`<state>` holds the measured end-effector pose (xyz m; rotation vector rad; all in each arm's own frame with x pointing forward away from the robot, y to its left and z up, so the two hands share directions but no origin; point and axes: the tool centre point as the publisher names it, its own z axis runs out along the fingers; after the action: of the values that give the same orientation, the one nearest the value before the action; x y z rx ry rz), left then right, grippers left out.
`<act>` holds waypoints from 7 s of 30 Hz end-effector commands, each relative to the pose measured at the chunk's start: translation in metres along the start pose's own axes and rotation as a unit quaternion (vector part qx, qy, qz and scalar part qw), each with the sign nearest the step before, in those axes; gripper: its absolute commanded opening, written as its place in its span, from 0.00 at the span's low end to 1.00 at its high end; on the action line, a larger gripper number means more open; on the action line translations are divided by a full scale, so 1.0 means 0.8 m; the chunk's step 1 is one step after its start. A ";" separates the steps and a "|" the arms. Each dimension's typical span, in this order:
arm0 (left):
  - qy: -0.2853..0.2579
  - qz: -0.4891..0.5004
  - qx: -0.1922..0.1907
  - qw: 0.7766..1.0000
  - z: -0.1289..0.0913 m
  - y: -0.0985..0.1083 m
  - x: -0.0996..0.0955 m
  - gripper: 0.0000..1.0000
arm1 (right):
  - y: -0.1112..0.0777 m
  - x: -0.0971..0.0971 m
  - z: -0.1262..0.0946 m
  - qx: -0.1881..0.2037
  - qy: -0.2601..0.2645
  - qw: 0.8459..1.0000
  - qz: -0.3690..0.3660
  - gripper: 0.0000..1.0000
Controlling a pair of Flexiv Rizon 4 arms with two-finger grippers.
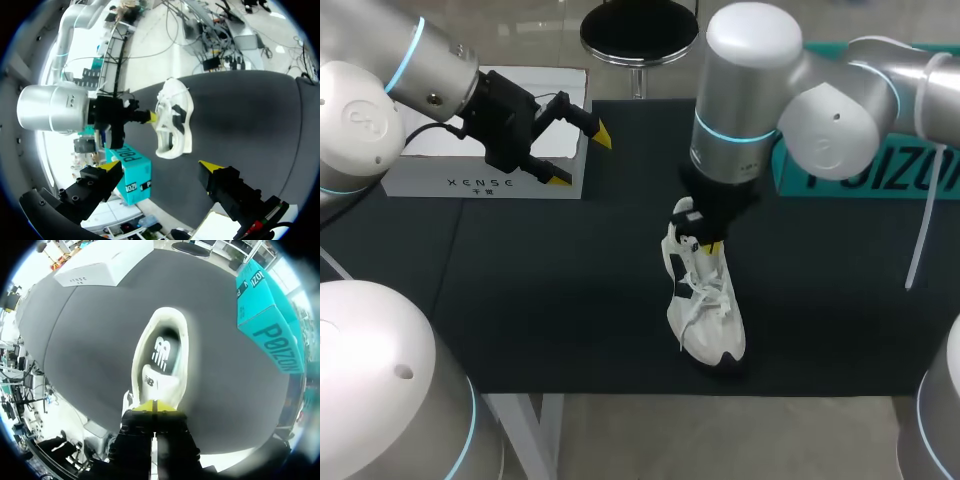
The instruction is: Take the shoe out of the shoebox, open the shoe tongue, remove and reinsert the insole, then place the shoe into the shoebox
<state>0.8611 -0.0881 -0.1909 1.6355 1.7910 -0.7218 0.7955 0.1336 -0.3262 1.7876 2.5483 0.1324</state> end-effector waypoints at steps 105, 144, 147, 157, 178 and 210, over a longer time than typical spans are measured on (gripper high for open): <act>0.001 0.000 -0.001 1.000 0.000 0.000 0.000 1.00 | 0.122 -0.032 -0.031 -0.085 -0.021 0.800 -0.594 1.00; 0.001 0.000 -0.001 1.000 0.000 0.000 0.000 1.00 | 0.156 -0.050 0.051 -0.009 0.045 0.799 -0.600 1.00; 0.001 0.000 -0.001 1.000 0.000 0.000 0.000 1.00 | 0.157 -0.047 0.056 -0.007 0.050 0.798 -0.601 1.00; 0.001 0.000 -0.001 1.000 0.000 0.000 0.000 1.00 | 0.160 -0.043 0.061 -0.003 0.053 0.796 -0.603 1.00; 0.001 0.000 -0.001 1.000 0.000 0.000 0.000 1.00 | 0.155 -0.046 0.062 0.000 0.051 0.801 -0.596 0.13; 0.001 0.000 -0.001 1.000 0.000 0.000 0.000 1.00 | 0.135 -0.116 -0.182 0.022 -0.082 0.980 -0.178 0.00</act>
<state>0.8611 -0.0881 -0.1909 1.6355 1.7910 -0.7218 0.9352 0.0896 -0.2314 0.8252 2.9656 -0.0731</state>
